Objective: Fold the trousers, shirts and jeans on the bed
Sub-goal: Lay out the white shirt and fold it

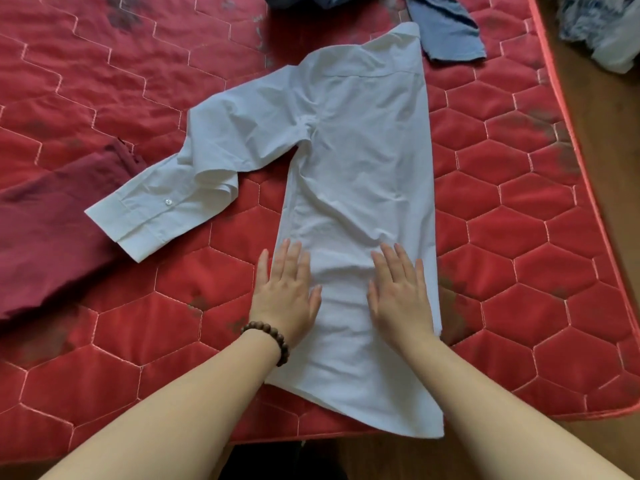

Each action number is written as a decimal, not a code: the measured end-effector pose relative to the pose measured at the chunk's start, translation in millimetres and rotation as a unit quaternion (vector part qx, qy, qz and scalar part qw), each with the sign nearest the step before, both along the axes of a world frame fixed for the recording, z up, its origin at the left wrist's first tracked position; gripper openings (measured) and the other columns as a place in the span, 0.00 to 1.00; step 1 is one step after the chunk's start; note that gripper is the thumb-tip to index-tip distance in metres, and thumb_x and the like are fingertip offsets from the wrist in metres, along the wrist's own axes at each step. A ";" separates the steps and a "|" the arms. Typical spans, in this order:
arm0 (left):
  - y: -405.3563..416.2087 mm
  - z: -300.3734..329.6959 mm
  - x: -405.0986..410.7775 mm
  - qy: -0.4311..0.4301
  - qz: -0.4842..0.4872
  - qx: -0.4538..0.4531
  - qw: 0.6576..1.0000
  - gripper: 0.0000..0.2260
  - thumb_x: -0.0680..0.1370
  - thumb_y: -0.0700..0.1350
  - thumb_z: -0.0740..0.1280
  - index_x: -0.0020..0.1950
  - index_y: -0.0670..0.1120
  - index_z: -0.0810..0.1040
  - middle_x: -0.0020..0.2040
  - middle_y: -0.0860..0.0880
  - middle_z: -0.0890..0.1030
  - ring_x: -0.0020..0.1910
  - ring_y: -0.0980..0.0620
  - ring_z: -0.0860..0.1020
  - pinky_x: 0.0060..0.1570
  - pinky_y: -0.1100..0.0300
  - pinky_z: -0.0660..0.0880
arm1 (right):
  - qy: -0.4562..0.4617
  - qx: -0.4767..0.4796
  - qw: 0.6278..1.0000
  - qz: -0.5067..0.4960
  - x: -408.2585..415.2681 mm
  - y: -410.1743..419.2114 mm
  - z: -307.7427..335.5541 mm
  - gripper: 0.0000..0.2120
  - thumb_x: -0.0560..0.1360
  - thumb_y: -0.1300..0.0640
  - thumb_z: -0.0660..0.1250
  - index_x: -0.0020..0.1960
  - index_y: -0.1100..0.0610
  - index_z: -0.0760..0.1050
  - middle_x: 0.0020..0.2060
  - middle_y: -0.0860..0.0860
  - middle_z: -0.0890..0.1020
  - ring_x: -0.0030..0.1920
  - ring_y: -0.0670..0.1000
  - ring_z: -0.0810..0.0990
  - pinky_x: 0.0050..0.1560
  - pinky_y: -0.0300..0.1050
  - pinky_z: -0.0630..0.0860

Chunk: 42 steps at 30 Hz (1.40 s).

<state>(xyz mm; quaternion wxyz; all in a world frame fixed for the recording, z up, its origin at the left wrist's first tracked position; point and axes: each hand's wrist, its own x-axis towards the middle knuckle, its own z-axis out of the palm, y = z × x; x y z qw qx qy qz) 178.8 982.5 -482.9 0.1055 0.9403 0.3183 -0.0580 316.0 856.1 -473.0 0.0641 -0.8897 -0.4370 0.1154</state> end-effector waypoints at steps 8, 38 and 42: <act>70.7 -31.1 84.5 0.023 -0.063 -0.028 0.997 0.29 0.81 0.57 0.43 0.77 0.48 0.36 0.77 0.48 0.35 0.71 0.51 0.27 0.70 0.49 0.28 | 0.003 -0.108 0.993 0.045 55.6 75.1 -36.8 0.29 0.80 0.43 0.45 0.77 0.49 0.39 0.77 0.49 0.40 0.76 0.51 0.35 0.73 0.58 0.32; 203.6 1.4 -25.7 0.055 0.203 0.108 0.972 0.12 0.75 0.38 0.57 0.46 0.44 0.81 0.40 0.46 0.79 0.40 0.45 0.78 0.39 0.54 0.74 | -0.054 -0.022 0.925 0.375 -2.6 328.6 -17.9 0.19 0.74 0.62 0.61 0.63 0.50 0.69 0.60 0.53 0.72 0.58 0.58 0.69 0.51 0.52 0.64; 231.5 30.3 -29.6 0.014 0.174 0.155 0.972 0.11 0.69 0.35 0.56 0.37 0.44 0.78 0.34 0.46 0.76 0.33 0.45 0.76 0.33 0.55 0.72 | -0.033 0.019 0.934 0.354 3.4 338.3 -2.6 0.13 0.71 0.67 0.59 0.53 0.58 0.72 0.43 0.55 0.76 0.47 0.59 0.74 0.46 0.50 0.62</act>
